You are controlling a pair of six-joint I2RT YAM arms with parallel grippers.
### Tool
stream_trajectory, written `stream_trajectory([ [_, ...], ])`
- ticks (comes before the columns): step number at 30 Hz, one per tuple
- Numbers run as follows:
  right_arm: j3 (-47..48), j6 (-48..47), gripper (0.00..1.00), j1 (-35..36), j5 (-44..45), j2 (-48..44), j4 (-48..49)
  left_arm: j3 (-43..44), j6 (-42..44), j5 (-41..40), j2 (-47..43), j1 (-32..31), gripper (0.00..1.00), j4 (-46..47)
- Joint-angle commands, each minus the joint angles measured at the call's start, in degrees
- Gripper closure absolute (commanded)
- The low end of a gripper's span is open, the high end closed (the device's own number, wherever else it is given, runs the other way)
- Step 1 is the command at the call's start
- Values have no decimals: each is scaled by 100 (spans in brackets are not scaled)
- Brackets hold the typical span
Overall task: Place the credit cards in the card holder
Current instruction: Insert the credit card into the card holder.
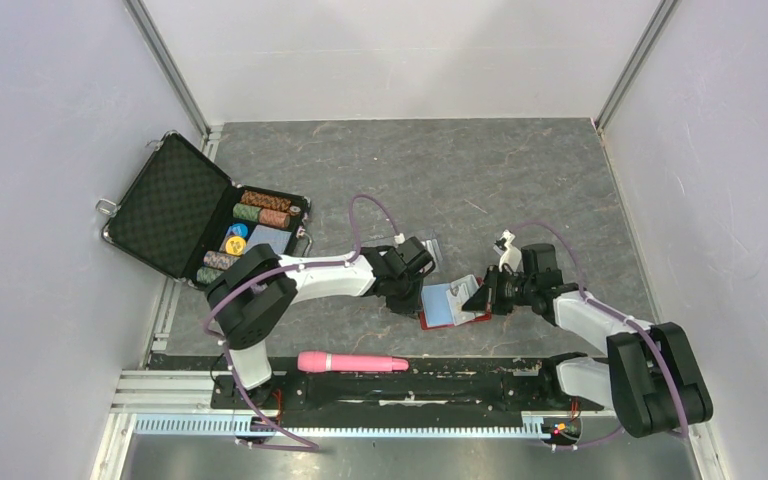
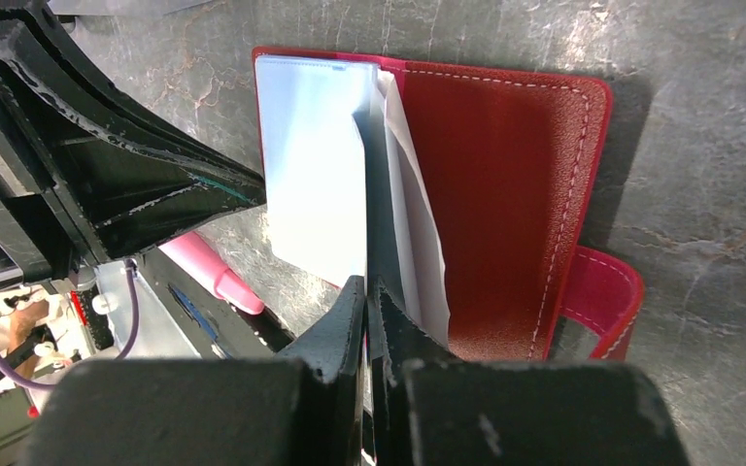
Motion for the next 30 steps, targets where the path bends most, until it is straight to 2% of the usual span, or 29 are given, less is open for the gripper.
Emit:
stream_trajectory([
  [1,233,66,100,-15,-15,85,157,148,348,-335,248,-60,90,-315],
  [13,293,23,100,-17,-42,726,285,347,486,-430,452,-95,92,-490],
  [30,-370,576,100,63,-297,849,1404,540,523,-418,629,-146,92,-525],
])
